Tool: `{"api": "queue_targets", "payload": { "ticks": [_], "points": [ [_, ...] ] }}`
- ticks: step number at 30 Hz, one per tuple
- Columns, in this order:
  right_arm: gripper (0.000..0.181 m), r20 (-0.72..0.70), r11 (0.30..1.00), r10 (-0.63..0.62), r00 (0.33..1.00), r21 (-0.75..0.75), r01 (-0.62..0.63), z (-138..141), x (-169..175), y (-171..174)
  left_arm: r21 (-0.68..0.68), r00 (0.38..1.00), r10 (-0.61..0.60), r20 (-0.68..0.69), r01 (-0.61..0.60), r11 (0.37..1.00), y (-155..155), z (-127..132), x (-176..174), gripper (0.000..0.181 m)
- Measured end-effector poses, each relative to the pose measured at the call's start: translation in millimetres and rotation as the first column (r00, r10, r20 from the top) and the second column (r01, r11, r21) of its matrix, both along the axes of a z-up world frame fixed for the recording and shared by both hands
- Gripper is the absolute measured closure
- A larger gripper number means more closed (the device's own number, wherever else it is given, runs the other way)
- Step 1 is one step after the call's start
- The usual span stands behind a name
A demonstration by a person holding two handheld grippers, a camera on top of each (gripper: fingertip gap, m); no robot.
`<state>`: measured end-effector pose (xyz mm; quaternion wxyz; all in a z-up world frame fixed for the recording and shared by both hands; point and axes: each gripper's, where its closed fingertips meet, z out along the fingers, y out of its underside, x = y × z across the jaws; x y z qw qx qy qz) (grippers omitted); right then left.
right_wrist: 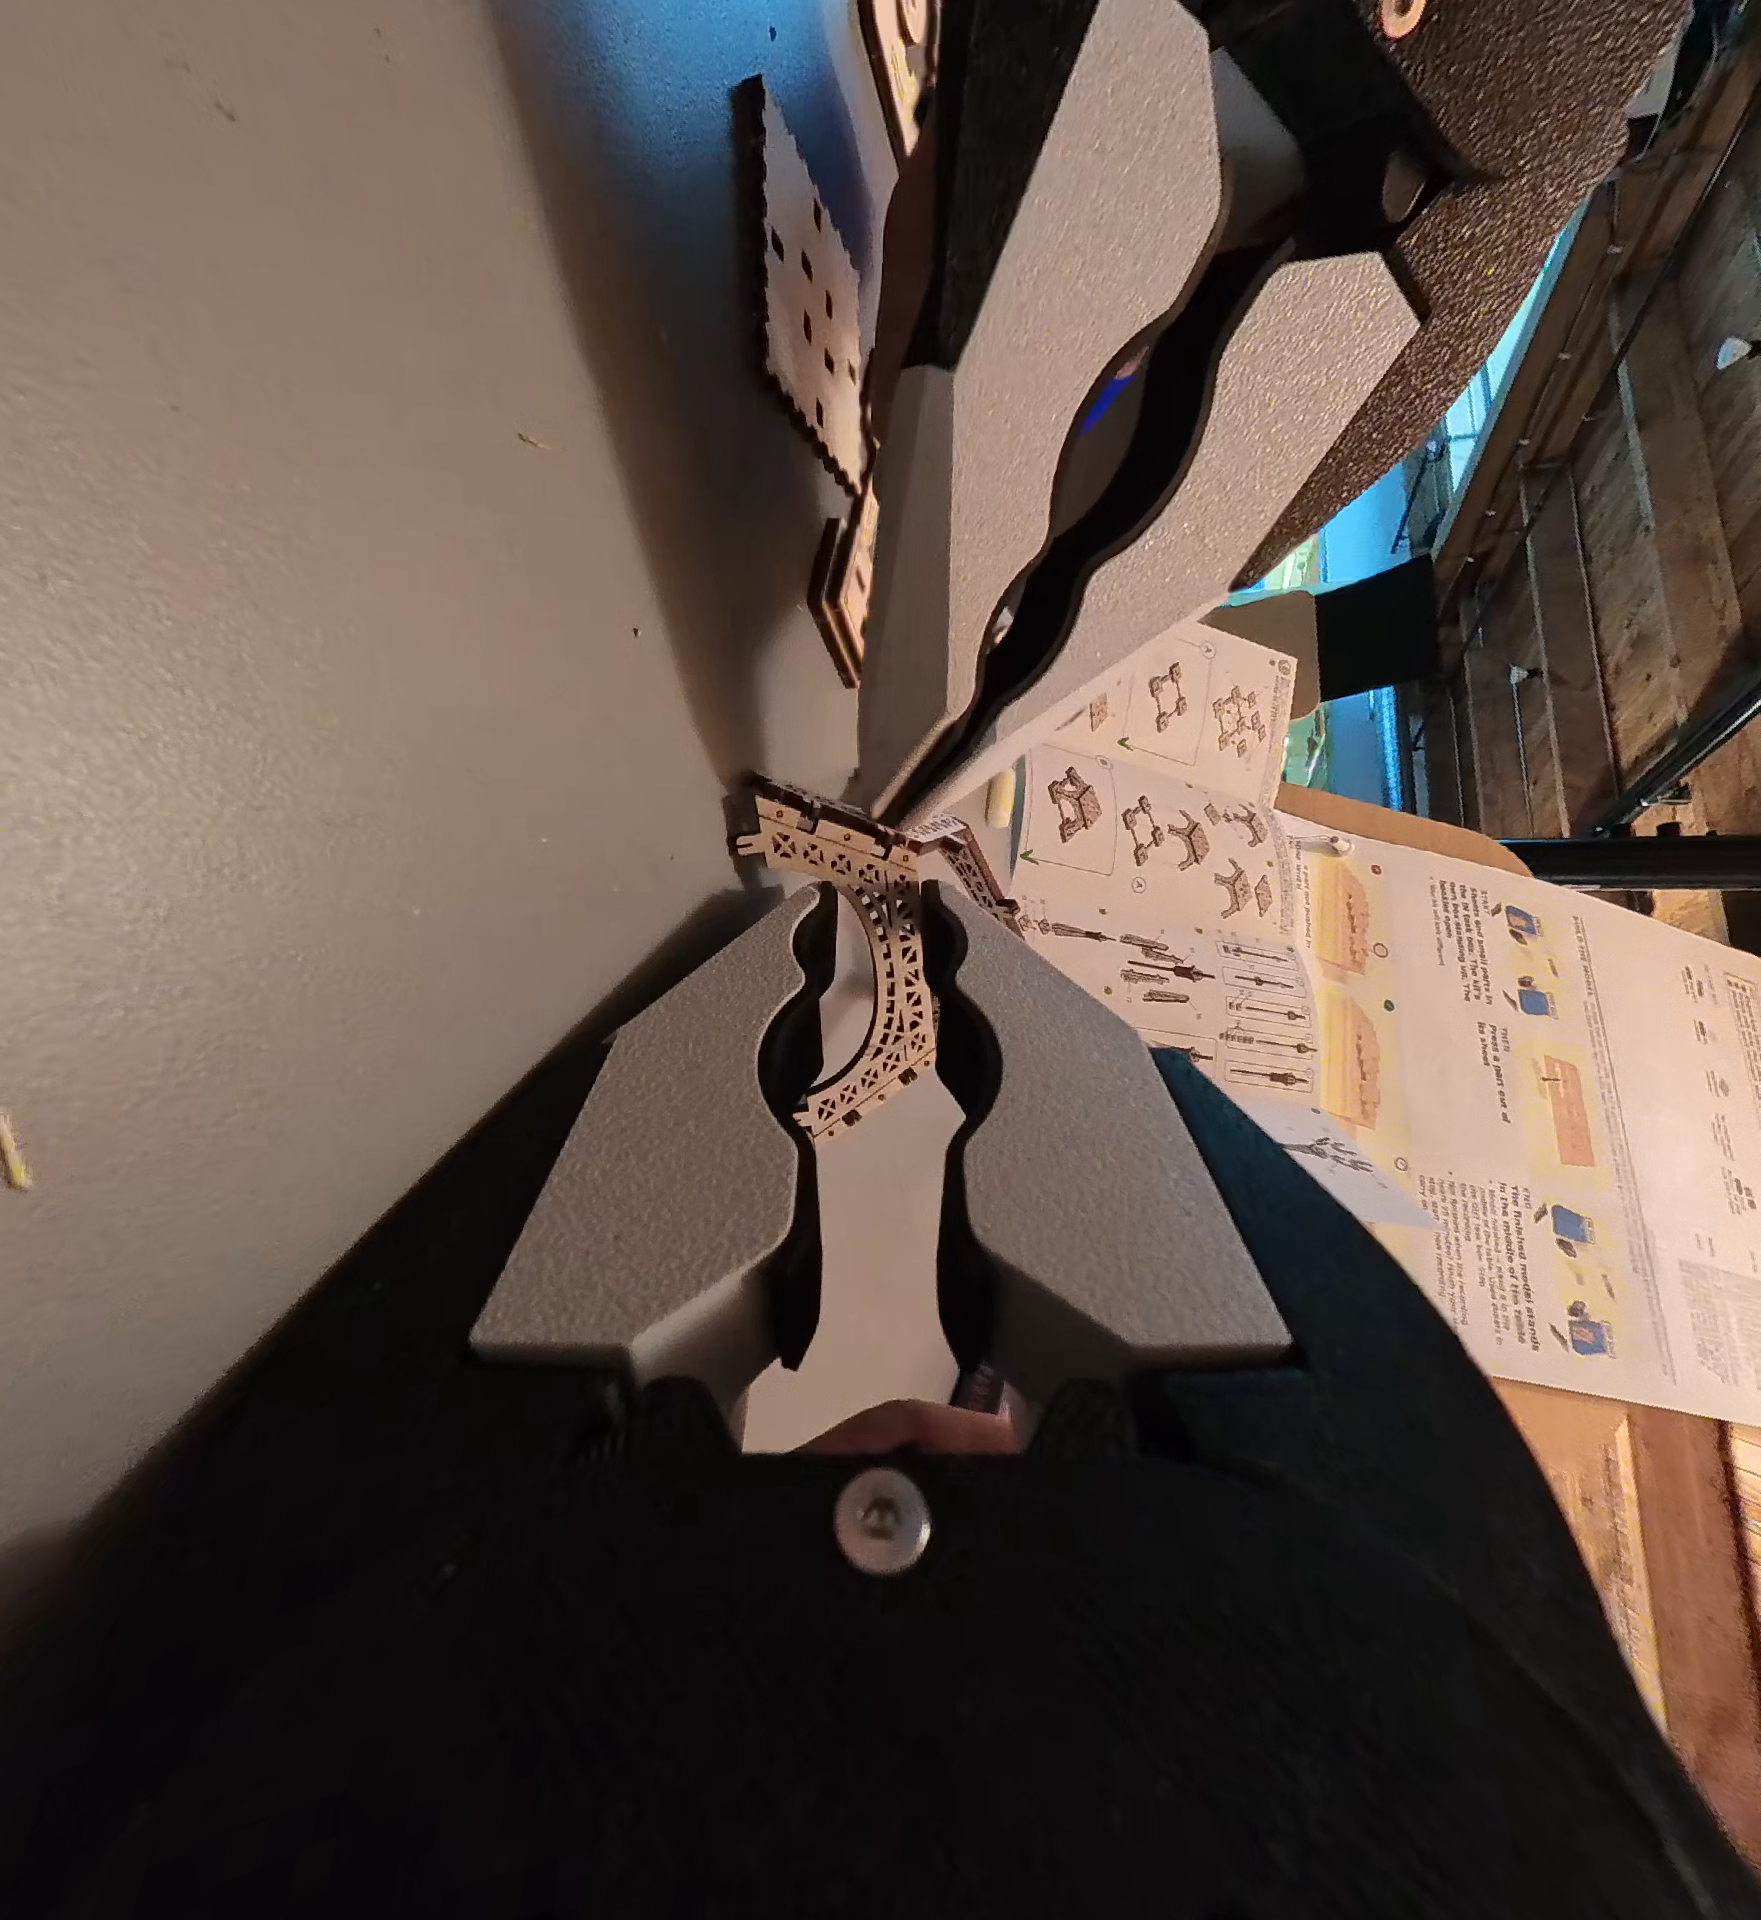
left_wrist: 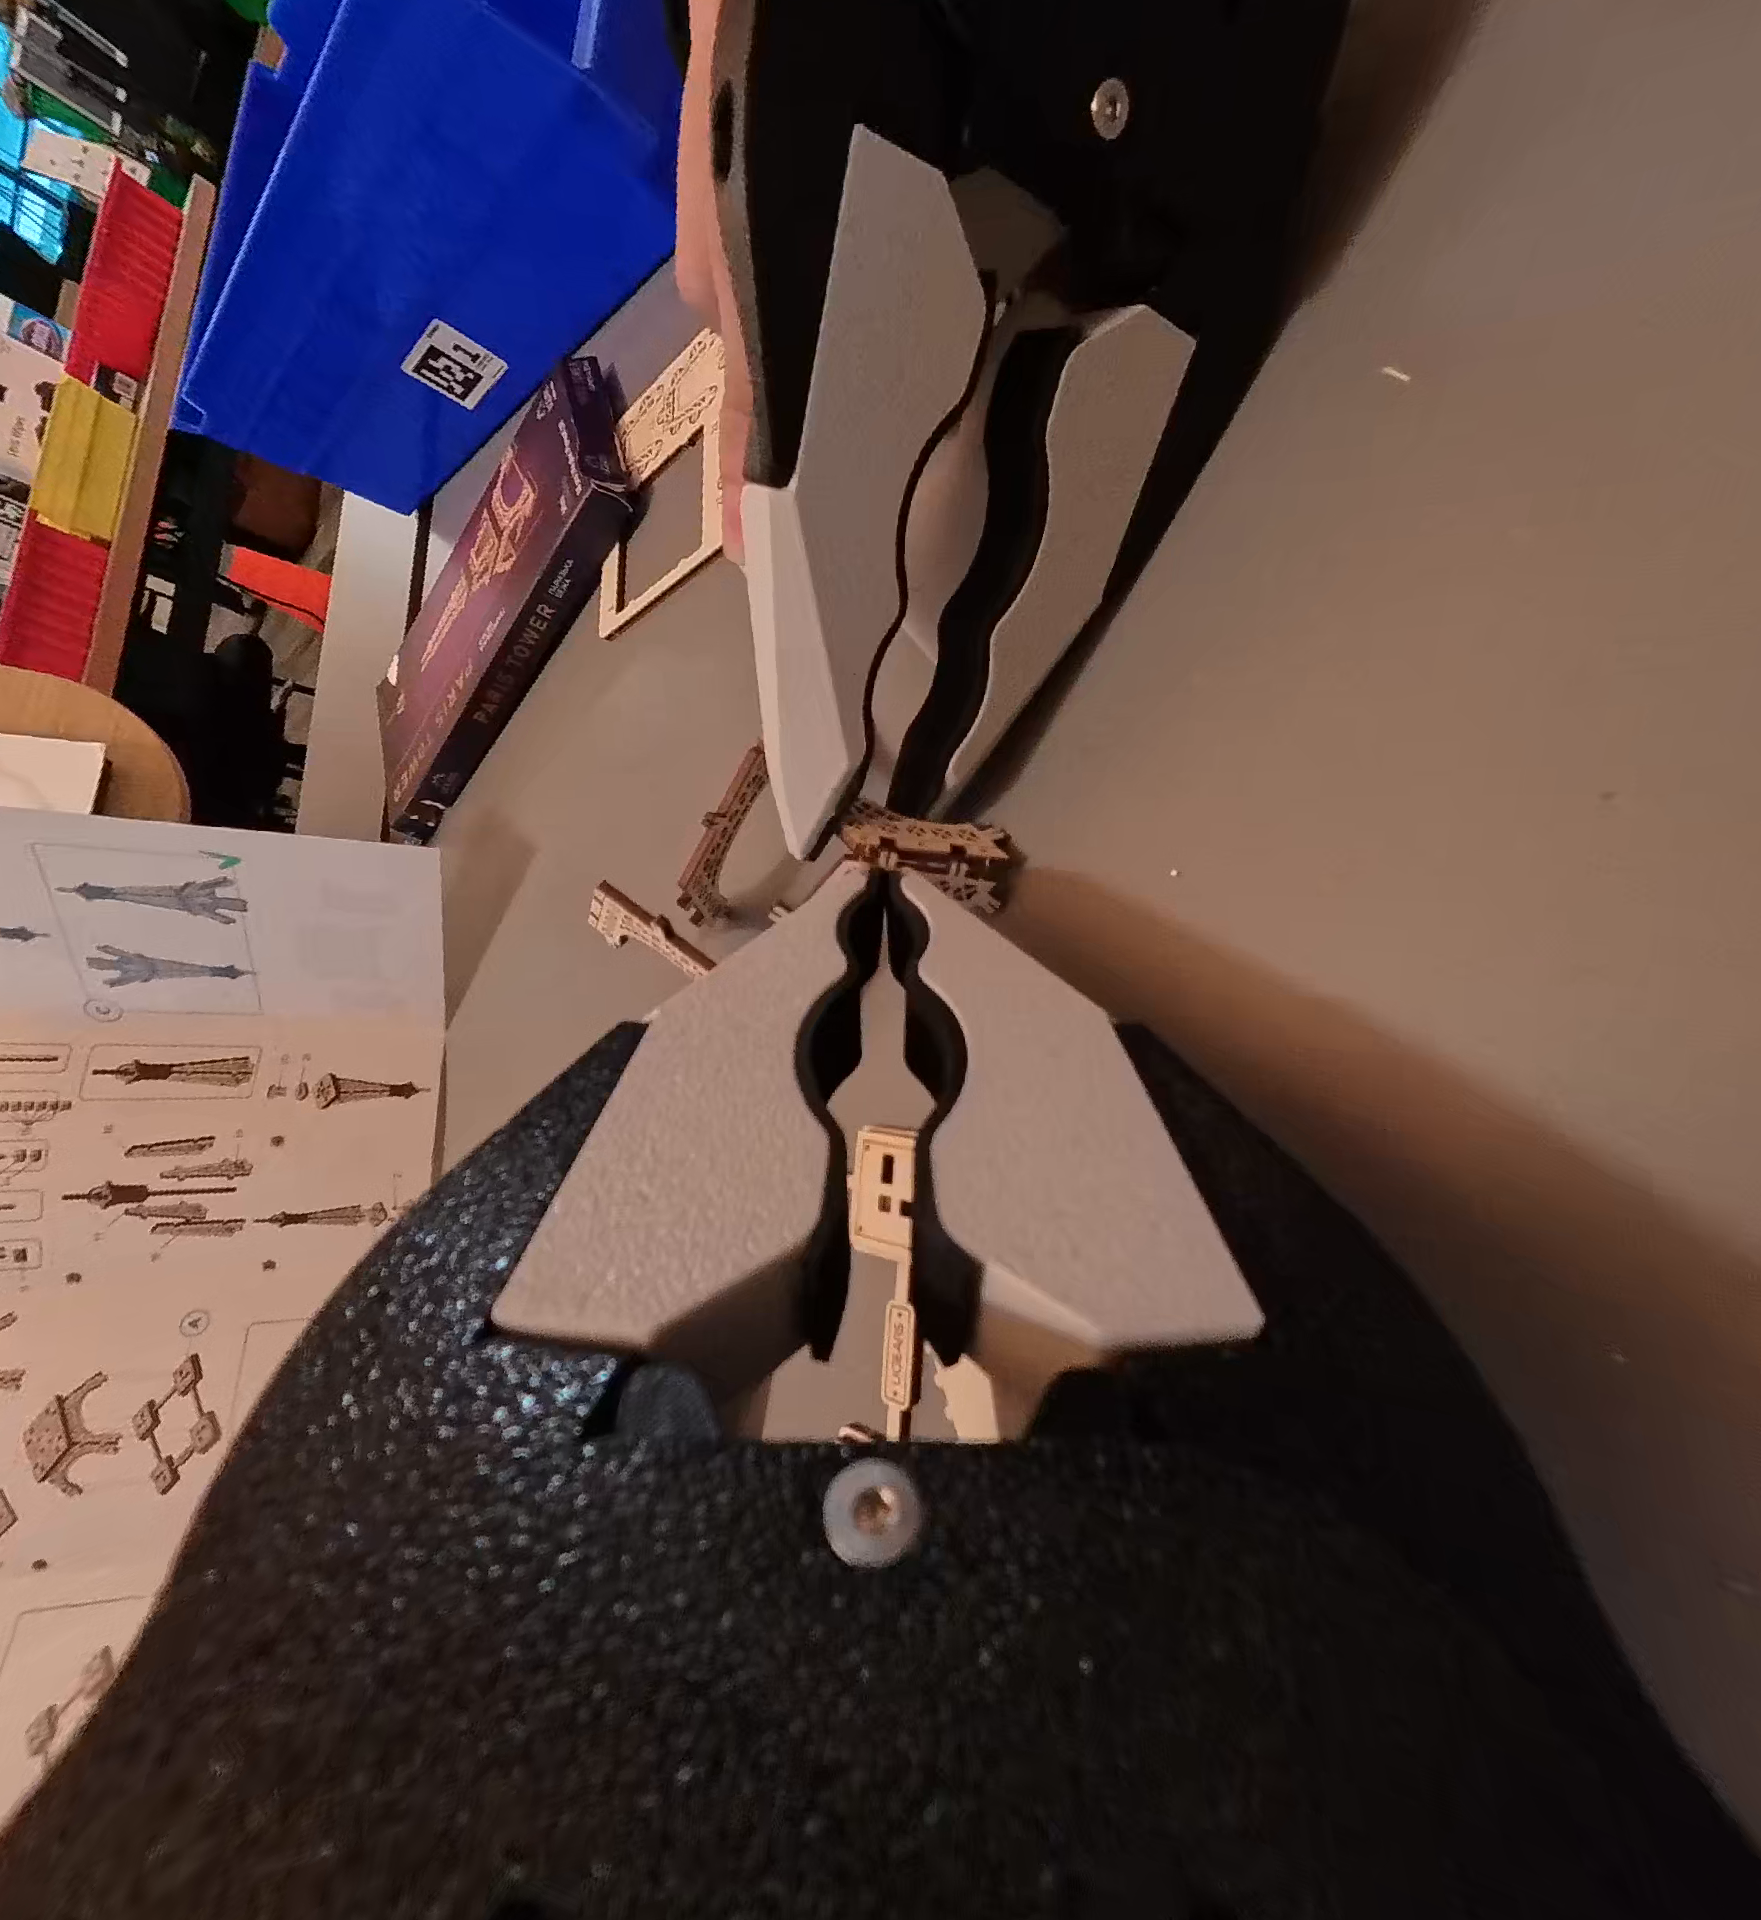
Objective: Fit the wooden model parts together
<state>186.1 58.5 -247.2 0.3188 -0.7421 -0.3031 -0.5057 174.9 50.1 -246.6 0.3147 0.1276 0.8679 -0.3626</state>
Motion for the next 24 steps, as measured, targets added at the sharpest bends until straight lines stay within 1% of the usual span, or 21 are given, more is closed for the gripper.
{"api": "queue_targets", "payload": {
  "ticks": [2,10,15,24],
  "points": [
    [0.168,-0.001,1.000,0.002,1.000,0.001,-0.002,0.0,-0.3,0.3,0.007,1.000,0.000,0.028,-0.001,1.000,0.1,1.8,0.1,0.181],
    [0.168,-0.007,1.000,0.005,1.000,0.005,-0.005,0.3,-0.6,0.6,0.009,1.000,-0.003,0.008,0.003,1.000,-0.4,0.3,-1.2,0.181],
    [0.168,-0.010,1.000,0.007,1.000,0.006,-0.007,0.4,-0.7,0.5,0.000,0.999,-0.007,0.034,0.007,1.000,-1.2,-0.3,-0.7,0.181],
    [0.168,-0.019,1.000,-0.011,1.000,0.004,0.011,-0.2,1.0,0.6,0.078,0.997,-0.049,0.060,0.045,0.996,-2.0,-1.2,2.0,0.181]
  ]
}}
